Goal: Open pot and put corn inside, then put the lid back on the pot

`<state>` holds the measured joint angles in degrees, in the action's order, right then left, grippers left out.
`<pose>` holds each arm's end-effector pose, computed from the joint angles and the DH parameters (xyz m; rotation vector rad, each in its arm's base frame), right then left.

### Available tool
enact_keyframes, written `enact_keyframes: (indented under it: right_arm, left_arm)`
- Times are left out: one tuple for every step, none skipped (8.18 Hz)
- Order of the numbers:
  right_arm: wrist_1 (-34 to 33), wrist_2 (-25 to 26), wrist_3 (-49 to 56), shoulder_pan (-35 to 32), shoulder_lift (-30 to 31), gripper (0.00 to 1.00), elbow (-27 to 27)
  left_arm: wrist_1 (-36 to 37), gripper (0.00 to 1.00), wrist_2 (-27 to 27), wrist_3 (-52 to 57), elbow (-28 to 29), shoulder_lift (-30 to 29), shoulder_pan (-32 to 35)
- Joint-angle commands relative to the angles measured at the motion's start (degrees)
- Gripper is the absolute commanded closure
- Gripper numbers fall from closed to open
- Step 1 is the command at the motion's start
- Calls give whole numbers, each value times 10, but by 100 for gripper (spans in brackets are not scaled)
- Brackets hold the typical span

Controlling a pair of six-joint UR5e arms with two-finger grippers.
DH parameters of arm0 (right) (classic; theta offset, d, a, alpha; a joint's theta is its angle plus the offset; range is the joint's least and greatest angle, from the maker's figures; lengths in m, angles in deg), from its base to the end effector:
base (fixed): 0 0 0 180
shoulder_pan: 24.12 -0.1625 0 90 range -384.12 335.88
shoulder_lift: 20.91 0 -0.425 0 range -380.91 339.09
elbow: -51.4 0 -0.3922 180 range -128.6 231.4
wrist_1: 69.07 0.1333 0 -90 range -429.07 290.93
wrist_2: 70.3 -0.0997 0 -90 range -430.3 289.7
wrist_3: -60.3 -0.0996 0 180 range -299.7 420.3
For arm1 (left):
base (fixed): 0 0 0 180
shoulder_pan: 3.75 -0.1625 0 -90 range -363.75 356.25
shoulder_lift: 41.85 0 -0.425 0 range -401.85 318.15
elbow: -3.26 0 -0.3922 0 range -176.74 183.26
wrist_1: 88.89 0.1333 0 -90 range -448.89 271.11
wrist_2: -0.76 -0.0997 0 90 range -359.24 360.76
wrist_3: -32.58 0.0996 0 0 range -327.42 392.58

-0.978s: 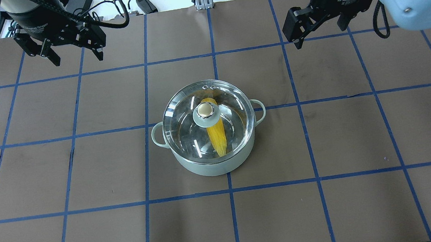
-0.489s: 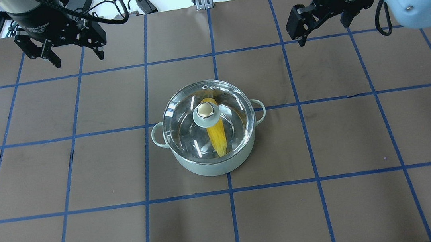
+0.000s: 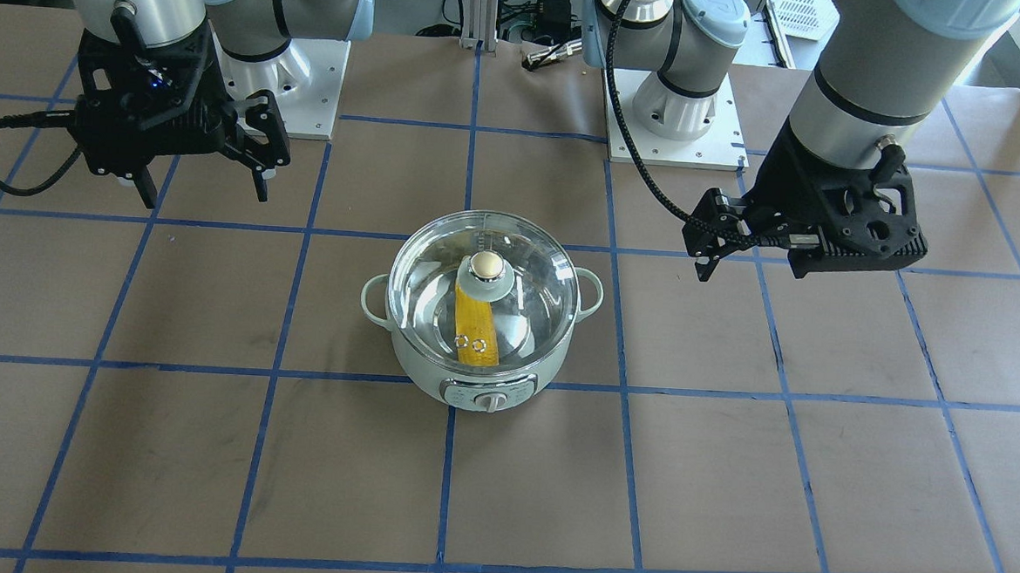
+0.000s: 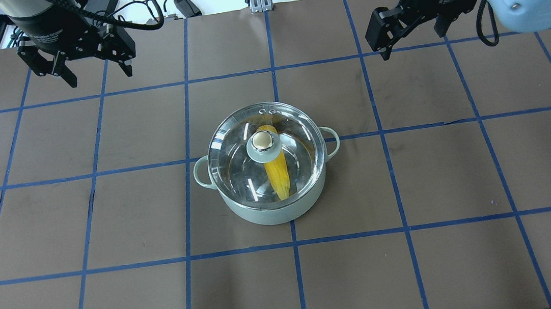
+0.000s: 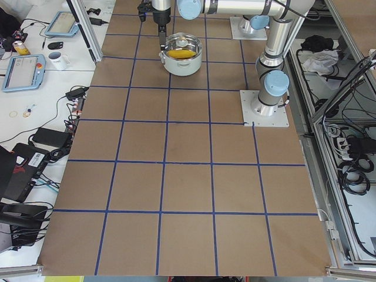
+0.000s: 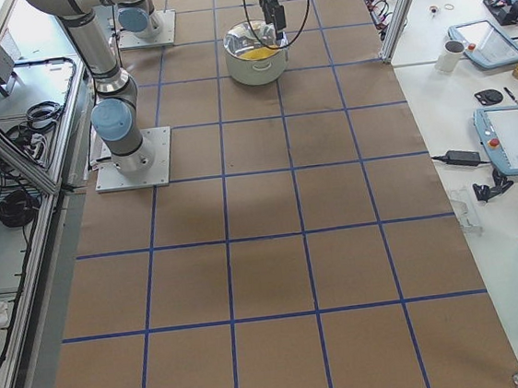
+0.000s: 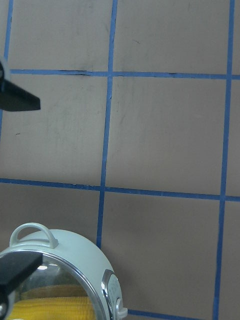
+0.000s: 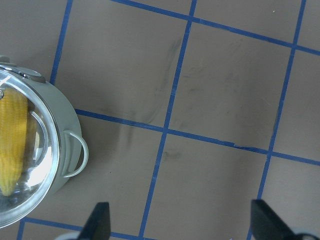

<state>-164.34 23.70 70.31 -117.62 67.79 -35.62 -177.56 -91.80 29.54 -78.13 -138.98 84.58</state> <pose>0.1574 -0.5040 0.5123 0.3535 -3.0394 0.1794 -0.1128 -0.5528 0.4998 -0.1289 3.0939 -0.0768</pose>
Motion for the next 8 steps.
enact_keyframes:
  right_arm:
    - [0,-7,-5,1,1,0,1]
    - [2,-11,-10,1,0,0,0]
    - [0,-18,-16,1,1,0,0]
    - [1,-21,-17,0,0,0,0]
    - [0,-20,-17,2,0,0,0]
    - [0,-19,-17,2,-1,0,0]
    - [0,-21,-17,1,-1,0,0]
    - [0,-23,-20,1,-2,0,0]
  left_arm:
    - [1,0,-2,0,-3,-1,0]
    - [5,0,-2,1,-9,1,0]
    - [5,0,-2,0,-10,2,0]
    - [5,0,-2,1,-10,2,0]
    - [5,0,-2,1,-10,2,0]
    - [5,0,-3,1,-10,2,0]
    - [5,0,-3,2,-11,2,0]
    - [5,0,-4,4,-14,2,0]
